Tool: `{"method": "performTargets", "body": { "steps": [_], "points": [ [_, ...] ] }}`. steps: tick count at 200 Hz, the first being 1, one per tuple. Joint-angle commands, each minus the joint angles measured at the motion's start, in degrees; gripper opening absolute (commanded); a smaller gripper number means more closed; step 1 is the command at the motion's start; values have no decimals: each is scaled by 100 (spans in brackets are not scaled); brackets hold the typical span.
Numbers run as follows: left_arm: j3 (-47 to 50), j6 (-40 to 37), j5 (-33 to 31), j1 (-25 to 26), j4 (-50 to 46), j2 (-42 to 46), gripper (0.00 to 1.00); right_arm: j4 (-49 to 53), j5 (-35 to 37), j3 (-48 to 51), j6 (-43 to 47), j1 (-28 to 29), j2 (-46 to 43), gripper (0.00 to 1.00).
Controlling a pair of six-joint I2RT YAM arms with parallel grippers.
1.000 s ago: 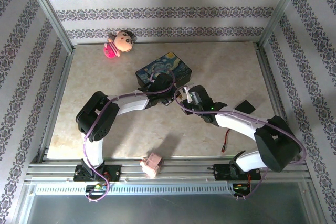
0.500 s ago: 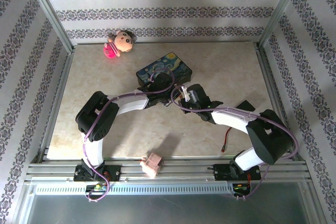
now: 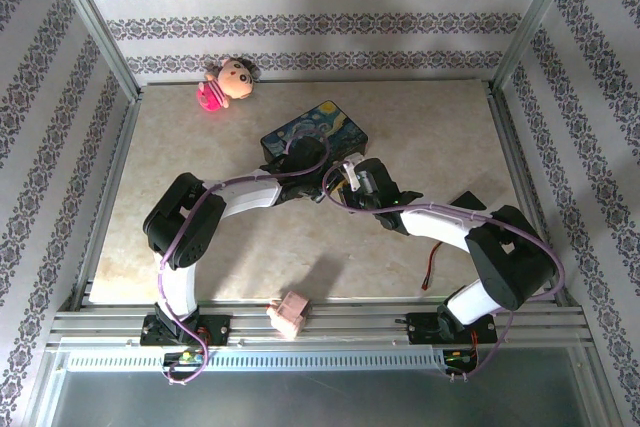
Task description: Unlock the padlock with the key
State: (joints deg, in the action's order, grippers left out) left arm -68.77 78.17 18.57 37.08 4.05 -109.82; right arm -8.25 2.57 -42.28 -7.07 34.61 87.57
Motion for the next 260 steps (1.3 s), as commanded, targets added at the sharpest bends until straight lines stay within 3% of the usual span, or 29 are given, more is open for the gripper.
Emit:
{"method": "performTargets", "body": {
  "steps": [1, 45, 125, 173, 214, 260],
  "points": [
    [-68, 163, 411, 19, -314, -127, 0, -185, 165, -174, 169, -33, 135, 24],
    [-49, 198, 505, 19, -265, -119, 0, -334, 183, -202, 176, -36, 339, 21],
    [-23, 181, 633, 19, -338, -75, 0, -903, 336, 84, -225, -194, 287, 3],
    [88, 198, 735, 19, -300, -62, 0, -1117, -240, 168, -719, -525, 261, 0],
    [93, 185, 735, 19, -261, -39, 0, -1132, -1161, 133, -1622, -975, 338, 0],
    [120, 179, 737, 19, -241, -15, 0, -1121, -1631, 225, -2409, -1295, 271, 0]
  ]
}}
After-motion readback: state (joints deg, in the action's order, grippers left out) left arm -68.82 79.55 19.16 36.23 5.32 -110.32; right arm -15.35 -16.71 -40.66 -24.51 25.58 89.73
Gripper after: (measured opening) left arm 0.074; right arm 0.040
